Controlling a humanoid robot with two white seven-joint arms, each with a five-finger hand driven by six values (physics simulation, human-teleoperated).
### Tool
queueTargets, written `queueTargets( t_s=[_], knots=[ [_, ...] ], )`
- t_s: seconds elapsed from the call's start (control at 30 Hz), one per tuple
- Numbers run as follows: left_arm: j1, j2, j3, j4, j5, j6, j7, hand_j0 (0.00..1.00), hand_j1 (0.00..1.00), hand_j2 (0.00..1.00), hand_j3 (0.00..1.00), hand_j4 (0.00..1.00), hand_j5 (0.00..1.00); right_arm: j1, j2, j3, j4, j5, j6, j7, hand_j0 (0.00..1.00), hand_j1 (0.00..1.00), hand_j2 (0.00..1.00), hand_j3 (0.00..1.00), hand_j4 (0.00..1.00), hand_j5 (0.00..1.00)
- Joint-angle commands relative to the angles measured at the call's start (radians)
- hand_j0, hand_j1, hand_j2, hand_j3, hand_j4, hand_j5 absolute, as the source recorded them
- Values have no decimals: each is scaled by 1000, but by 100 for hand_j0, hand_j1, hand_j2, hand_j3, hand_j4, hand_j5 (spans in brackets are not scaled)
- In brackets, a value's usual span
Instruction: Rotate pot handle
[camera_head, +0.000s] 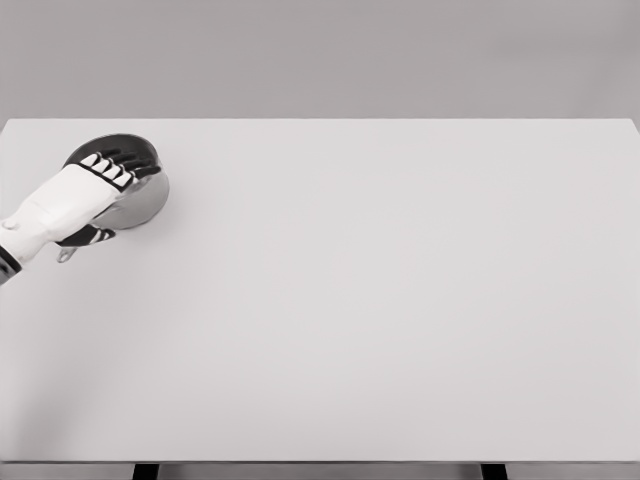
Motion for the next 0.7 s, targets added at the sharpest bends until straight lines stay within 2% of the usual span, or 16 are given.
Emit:
queueTargets(
  t_s=[0.0, 0.07, 0.17, 0.4, 0.5, 0.67],
  knots=[
    [2, 2, 3, 0, 4, 1, 1, 100, 100, 100, 100, 100, 100, 0, 0, 0, 0, 0, 0, 0, 100, 100, 100, 100, 100, 100],
    [2, 4, 4, 3, 2, 1, 1, 100, 100, 100, 100, 100, 100, 0, 0, 0, 0, 0, 0, 0, 100, 100, 100, 100, 100, 100],
    [0, 7, 19, 54, 2, 1, 1, 100, 100, 100, 100, 100, 100, 0, 0, 0, 0, 0, 0, 0, 100, 100, 100, 100, 100, 100],
    [-5, 13, 29, 60, 2, 1, 1, 100, 100, 100, 100, 100, 100, 0, 0, 0, 0, 0, 0, 0, 100, 100, 100, 100, 100, 100],
    [-3, 13, 64, 72, -39, 1, 1, 100, 100, 100, 100, 100, 100, 0, 0, 0, 0, 0, 0, 0, 100, 100, 100, 100, 100, 100],
    [-9, 13, 67, 100, -39, 1, 2, 100, 100, 100, 100, 100, 100, 0, 0, 0, 0, 0, 0, 0, 100, 100, 100, 100, 100, 100]
  ],
)
